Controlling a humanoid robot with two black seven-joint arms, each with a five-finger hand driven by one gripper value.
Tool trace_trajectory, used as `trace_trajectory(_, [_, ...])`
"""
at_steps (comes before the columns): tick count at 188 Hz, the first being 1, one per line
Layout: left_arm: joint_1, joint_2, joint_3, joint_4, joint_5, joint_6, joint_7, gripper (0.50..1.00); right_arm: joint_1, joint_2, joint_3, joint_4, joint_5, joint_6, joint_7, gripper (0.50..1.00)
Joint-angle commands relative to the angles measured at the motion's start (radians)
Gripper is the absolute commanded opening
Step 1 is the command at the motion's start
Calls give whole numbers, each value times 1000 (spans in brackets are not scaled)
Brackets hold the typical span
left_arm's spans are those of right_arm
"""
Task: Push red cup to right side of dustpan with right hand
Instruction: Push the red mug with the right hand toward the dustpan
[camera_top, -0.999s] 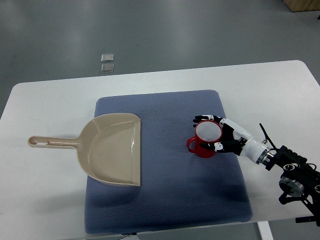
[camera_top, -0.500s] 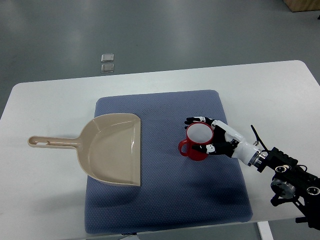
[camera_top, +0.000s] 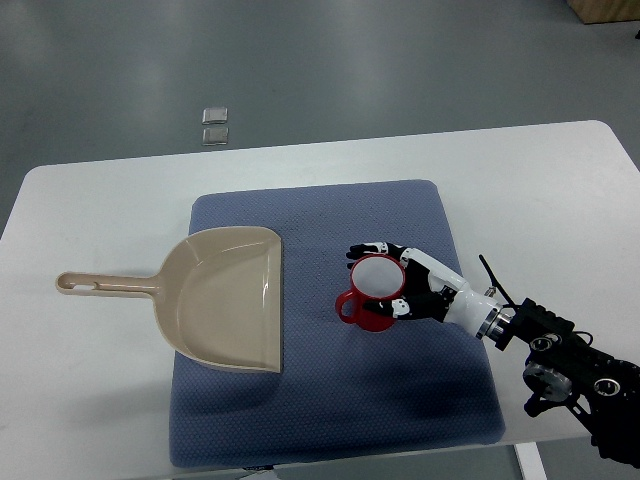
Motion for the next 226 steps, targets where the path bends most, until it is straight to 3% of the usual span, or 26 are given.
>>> trace_trajectory(1, [0,0,1,0,0,0,0,1000,-2,9,-1,-1,-3,0,0,846])
trace_trajectory(226, [0,0,0,0,0,0,0,1000,23,120,-81,24,-26,-95,0,846])
